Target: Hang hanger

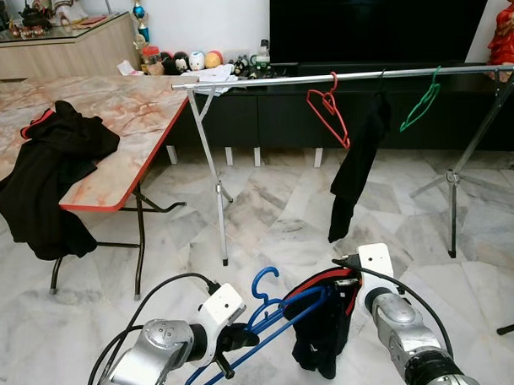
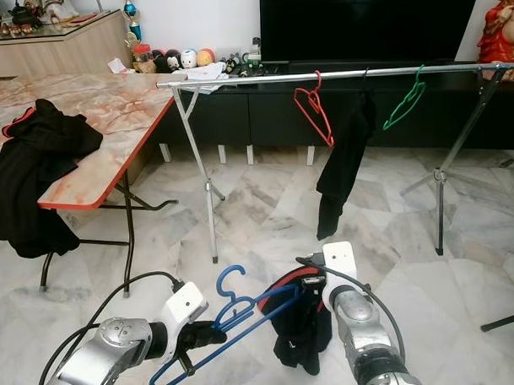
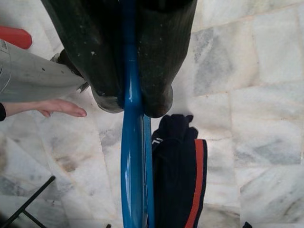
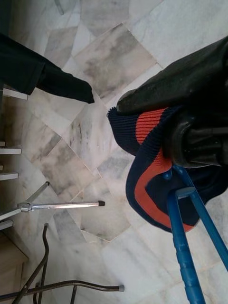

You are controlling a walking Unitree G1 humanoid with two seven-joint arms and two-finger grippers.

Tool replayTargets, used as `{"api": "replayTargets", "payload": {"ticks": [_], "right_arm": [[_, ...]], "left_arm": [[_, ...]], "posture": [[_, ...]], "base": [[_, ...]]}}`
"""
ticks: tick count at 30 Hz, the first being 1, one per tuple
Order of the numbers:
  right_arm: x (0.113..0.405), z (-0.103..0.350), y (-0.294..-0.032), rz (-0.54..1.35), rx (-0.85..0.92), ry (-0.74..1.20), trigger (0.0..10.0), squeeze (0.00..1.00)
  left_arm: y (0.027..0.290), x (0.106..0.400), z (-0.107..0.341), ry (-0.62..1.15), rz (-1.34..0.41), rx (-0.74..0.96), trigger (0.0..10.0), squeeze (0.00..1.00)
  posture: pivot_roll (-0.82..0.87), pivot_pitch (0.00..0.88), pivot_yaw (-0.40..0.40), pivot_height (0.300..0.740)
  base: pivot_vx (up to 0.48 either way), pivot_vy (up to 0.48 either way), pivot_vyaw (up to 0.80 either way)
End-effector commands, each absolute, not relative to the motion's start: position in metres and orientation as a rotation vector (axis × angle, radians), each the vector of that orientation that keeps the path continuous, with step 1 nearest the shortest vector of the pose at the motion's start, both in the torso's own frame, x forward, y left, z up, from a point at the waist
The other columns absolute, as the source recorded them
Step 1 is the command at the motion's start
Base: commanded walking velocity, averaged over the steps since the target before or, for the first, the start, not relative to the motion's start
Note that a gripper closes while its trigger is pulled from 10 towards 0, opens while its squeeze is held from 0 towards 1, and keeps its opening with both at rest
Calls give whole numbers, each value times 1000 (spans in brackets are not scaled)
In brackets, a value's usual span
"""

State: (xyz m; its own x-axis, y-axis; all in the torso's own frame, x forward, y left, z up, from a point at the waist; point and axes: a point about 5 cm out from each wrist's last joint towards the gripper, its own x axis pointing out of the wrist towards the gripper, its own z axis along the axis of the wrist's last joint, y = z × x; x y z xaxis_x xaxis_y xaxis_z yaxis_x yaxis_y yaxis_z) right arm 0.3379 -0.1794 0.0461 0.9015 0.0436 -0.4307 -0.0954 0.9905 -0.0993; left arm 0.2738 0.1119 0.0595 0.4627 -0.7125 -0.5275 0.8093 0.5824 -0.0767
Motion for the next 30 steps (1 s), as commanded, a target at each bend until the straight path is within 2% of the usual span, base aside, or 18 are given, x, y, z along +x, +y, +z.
{"api": "replayTargets", "payload": {"ticks": [1,15,17,30], "right_arm": [[344,54,-176,79,-100,414,10000,0],[343,52,-174,90,-101,425,10000,0],[343,52,-173,94,-100,425,10000,0],[342,51,-172,100,-97,425,10000,0]], "left_arm": [[109,271,66,530,-996,138,10000,0],[102,272,74,505,-1036,115,10000,0],[104,279,70,491,-960,168,10000,0],[110,291,64,494,-817,207,10000,0]], "posture": [[17,0,26,740],[21,0,23,740],[21,0,23,740],[15,0,24,740]], "base": [[0,0,0],[0,0,0],[0,0,0],[0,0,0]]}}
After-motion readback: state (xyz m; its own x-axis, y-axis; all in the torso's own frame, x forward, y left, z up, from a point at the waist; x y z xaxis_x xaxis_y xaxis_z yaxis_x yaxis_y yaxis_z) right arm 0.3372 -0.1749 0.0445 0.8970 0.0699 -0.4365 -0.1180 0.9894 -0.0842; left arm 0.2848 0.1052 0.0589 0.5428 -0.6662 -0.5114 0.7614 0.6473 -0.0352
